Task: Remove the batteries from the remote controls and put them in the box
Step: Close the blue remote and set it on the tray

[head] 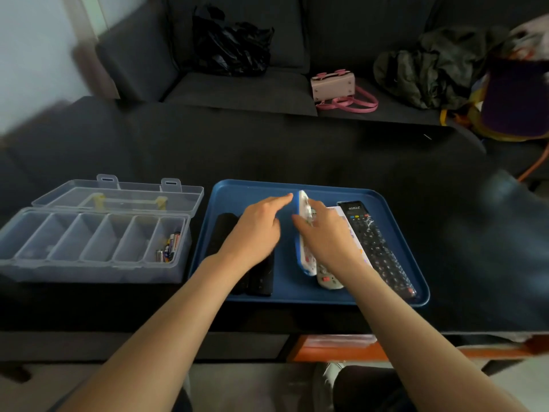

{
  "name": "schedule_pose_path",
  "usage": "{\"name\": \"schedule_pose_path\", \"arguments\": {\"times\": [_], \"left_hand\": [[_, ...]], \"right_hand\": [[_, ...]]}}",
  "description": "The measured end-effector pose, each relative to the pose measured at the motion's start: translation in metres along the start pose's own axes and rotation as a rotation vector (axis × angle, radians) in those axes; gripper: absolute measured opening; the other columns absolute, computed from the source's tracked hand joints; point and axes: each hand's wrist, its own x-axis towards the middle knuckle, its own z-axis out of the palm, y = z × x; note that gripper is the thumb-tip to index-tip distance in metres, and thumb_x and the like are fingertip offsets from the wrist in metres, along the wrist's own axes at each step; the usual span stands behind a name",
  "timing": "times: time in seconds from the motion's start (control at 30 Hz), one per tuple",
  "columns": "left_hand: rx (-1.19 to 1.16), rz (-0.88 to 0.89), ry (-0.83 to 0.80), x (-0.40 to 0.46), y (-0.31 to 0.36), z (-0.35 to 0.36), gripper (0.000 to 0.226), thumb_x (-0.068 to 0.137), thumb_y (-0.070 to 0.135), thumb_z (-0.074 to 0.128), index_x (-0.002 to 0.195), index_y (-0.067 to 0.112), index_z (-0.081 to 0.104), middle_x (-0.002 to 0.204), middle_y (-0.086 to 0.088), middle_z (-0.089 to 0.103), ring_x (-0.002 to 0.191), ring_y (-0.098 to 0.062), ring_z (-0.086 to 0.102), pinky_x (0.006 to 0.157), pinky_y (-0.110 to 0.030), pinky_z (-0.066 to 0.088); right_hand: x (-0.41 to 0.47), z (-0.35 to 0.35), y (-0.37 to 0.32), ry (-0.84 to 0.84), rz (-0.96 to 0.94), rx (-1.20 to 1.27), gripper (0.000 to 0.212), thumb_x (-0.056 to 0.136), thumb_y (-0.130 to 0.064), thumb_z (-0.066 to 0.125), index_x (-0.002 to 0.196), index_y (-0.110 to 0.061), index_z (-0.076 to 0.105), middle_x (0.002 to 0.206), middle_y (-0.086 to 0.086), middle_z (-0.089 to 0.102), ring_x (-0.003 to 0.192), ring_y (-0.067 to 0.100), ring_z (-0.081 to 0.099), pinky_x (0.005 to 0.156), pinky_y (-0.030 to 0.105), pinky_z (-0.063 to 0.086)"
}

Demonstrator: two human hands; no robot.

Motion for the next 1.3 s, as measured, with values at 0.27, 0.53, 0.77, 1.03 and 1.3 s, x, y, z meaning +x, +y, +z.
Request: {"name": "schedule_pose_path", "arguments": {"times": [0.27, 0.53, 0.77, 1.03, 1.3], "left_hand": [[0.225, -0.066, -0.219, -0.002, -0.004, 0.014, 0.055, 0.091, -0.003, 0.037, 0.141, 0.020, 0.037, 0.148, -0.008, 0.037, 0.139, -0.019, 0.028, 0.114, -0.032, 0.022], [0.564, -0.006, -0.322, -0.001, 0.005, 0.020, 0.050, 0.096, 0.042, 0.037, 0.142, 0.023, 0.033, 0.152, 0.002, 0.029, 0.142, -0.017, 0.016, 0.115, -0.047, 0.006], [0.661, -0.064, -0.344, -0.001, 0.006, 0.023, 0.067, 0.091, 0.059, 0.034, 0.147, 0.026, 0.018, 0.156, 0.003, 0.013, 0.144, -0.018, 0.004, 0.113, -0.055, 0.001], [0.649, -0.078, -0.229, -0.003, 0.003, 0.031, 0.053, 0.097, 0.045, 0.034, 0.145, 0.024, 0.026, 0.152, 0.000, 0.025, 0.143, -0.022, 0.012, 0.113, -0.056, 0.002], [0.588, -0.054, -0.213, -0.004, 0.002, 0.028, 0.049, 0.096, 0.041, 0.039, 0.142, 0.026, 0.032, 0.149, 0.002, 0.031, 0.141, -0.021, 0.017, 0.113, -0.053, 0.007]], "right_hand": [[-0.012, 0.012, 0.005, 0.065, -0.195, -0.575, 0.041, 0.100, -0.038, 0.036, 0.113, -0.008, 0.061, 0.121, 0.010, 0.046, 0.119, 0.025, 0.041, 0.071, 0.031, 0.035], [0.001, 0.002, 0.045, -0.090, -0.106, -0.637, 0.055, 0.098, -0.052, 0.027, 0.149, -0.035, 0.017, 0.160, 0.001, 0.001, 0.146, 0.032, -0.011, 0.110, 0.063, -0.002], [-0.001, 0.001, 0.051, -0.172, -0.014, -0.578, 0.055, 0.099, -0.050, 0.022, 0.147, -0.046, -0.002, 0.160, -0.005, -0.008, 0.144, 0.038, -0.015, 0.103, 0.073, 0.001], [0.011, -0.001, 0.032, -0.245, 0.104, -0.554, 0.066, 0.098, -0.026, 0.039, 0.149, -0.040, -0.002, 0.159, 0.000, -0.012, 0.142, 0.043, -0.016, 0.103, 0.073, 0.005], [0.010, 0.003, 0.027, -0.241, 0.112, -0.553, 0.060, 0.100, -0.031, 0.035, 0.150, -0.037, 0.004, 0.160, 0.004, -0.007, 0.143, 0.043, -0.011, 0.107, 0.070, 0.009]]}}
